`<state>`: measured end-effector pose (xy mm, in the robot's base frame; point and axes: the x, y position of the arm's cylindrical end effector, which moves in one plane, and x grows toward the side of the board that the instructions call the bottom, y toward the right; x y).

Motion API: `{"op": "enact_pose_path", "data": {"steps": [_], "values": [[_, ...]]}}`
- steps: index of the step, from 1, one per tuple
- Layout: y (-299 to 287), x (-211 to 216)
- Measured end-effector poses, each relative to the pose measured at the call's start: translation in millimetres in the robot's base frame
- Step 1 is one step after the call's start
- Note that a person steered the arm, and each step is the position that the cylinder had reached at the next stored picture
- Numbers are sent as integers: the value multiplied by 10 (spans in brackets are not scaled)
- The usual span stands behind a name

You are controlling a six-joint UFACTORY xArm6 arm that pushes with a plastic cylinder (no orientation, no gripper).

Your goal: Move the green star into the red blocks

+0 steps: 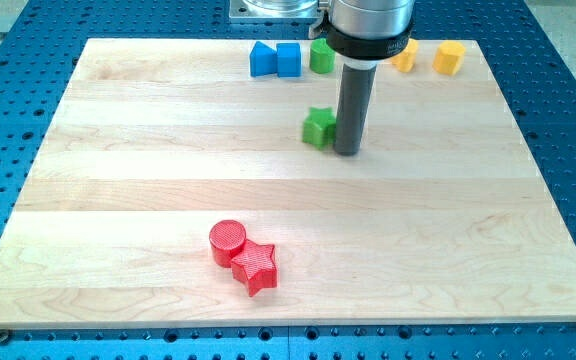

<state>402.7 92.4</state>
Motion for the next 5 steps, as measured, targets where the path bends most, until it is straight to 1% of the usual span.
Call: {"op": "enact_pose_path", "data": {"steps": [1,2,3,4,5], "values": [[60,-456],[-725,-307],[-981,655],[-819,623],[-1080,1095]]}}
